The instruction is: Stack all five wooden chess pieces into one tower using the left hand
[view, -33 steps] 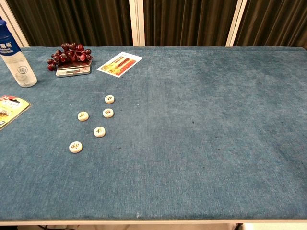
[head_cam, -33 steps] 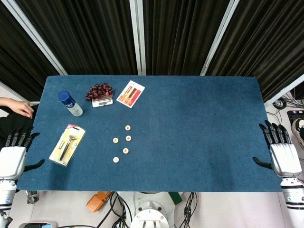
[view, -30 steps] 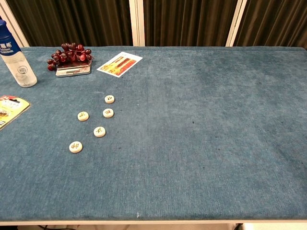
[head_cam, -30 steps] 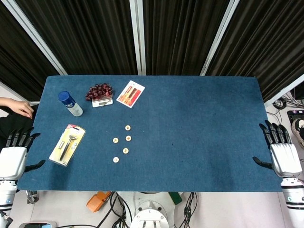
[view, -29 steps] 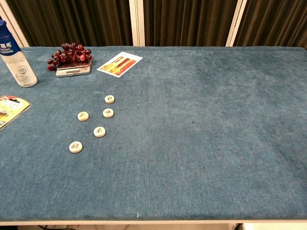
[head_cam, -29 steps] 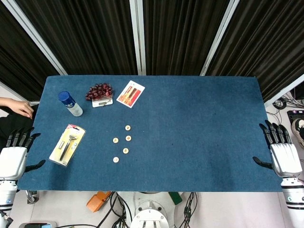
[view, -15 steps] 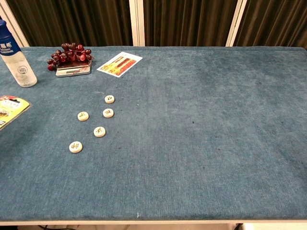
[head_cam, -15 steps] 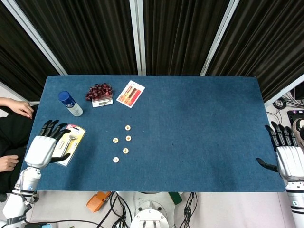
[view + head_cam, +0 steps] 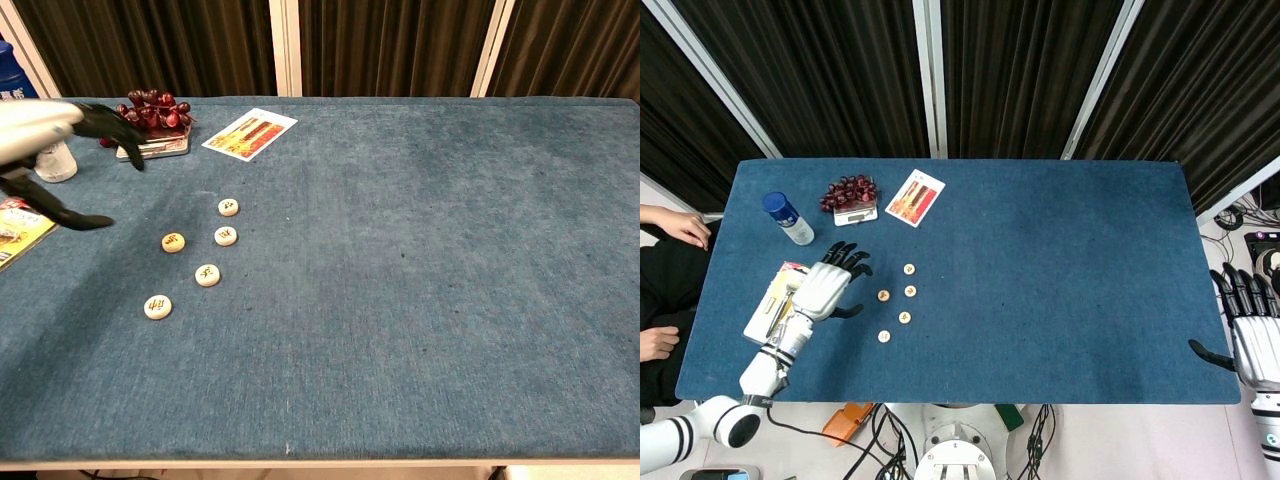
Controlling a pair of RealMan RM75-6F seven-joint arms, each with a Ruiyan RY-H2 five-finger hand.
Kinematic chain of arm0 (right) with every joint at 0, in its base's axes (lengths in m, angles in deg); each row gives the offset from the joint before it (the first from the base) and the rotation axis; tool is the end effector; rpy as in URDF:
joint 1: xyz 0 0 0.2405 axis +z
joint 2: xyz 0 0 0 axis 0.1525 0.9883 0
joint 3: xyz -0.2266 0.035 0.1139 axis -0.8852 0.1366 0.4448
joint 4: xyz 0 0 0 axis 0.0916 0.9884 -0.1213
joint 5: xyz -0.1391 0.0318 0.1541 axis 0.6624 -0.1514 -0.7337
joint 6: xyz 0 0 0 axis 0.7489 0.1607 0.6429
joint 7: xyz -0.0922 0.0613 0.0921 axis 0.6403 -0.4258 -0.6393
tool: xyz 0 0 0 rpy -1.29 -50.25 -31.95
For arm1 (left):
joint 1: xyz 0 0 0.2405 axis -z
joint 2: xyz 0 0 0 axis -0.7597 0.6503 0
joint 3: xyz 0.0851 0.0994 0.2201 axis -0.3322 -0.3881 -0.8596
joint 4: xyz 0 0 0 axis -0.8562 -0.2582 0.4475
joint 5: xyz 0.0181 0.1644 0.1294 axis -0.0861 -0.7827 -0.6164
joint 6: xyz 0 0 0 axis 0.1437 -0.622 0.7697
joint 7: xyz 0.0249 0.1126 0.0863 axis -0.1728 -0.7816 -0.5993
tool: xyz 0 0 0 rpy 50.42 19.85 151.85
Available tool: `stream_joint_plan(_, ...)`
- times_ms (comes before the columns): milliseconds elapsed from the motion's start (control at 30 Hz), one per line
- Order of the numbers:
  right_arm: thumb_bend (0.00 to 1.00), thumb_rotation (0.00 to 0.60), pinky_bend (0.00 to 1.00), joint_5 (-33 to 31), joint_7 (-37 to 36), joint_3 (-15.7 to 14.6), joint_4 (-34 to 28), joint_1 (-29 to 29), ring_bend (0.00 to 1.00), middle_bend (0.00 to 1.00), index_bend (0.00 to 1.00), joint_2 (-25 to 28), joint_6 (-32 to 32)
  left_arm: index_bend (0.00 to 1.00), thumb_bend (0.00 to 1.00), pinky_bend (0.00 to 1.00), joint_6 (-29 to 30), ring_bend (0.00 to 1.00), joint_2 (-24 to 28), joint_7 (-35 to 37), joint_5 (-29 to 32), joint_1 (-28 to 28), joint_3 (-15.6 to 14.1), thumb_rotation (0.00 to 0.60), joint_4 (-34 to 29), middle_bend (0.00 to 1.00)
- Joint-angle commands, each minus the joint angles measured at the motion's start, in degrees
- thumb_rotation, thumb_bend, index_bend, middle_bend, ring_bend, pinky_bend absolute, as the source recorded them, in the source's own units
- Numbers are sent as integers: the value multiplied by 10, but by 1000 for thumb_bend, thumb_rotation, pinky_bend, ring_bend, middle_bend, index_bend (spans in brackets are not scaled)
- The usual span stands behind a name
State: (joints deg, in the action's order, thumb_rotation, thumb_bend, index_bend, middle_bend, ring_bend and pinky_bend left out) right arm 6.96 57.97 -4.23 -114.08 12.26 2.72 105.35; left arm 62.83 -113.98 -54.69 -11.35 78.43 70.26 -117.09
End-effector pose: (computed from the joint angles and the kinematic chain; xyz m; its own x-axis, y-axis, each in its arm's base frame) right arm -0.3065 -0.1758 0.1834 0.4383 0.0645 0.8965 -0.8972 -0.0293 0.4407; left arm -0.2052 0.3002 0.0147 0.4500 0.2290 0.8632 0.8630 -0.3599 -0.3545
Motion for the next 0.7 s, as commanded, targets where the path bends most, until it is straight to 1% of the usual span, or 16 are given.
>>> stream_joint_plan(33, 173, 600, 0, 0, 1, 0, -1, 0, 0, 0, 0, 0, 0, 373, 248, 0, -24, 33, -28, -20, 32, 19, 4, 600, 25, 159)
stream_joint_plan(133, 173, 600, 0, -3, 2, 1, -2, 0, 0, 0, 0, 0, -2, 407, 261, 0, -30, 29, -42, -23, 49, 24, 2, 600, 37, 159)
stream_joint_plan(333, 173, 600, 0, -4, 7, 2, -4, 3, 0, 0, 0, -2, -10, 419, 313, 0, -36, 17, -77, -21, 72, 37, 3, 600, 66, 159)
stream_joint_plan(700, 173, 600, 0, -8, 5, 3, -3, 2, 0, 0, 0, -3, -13, 426, 298, 0, -41, 11, -105, -44, 93, 54, -6, 600, 91, 158)
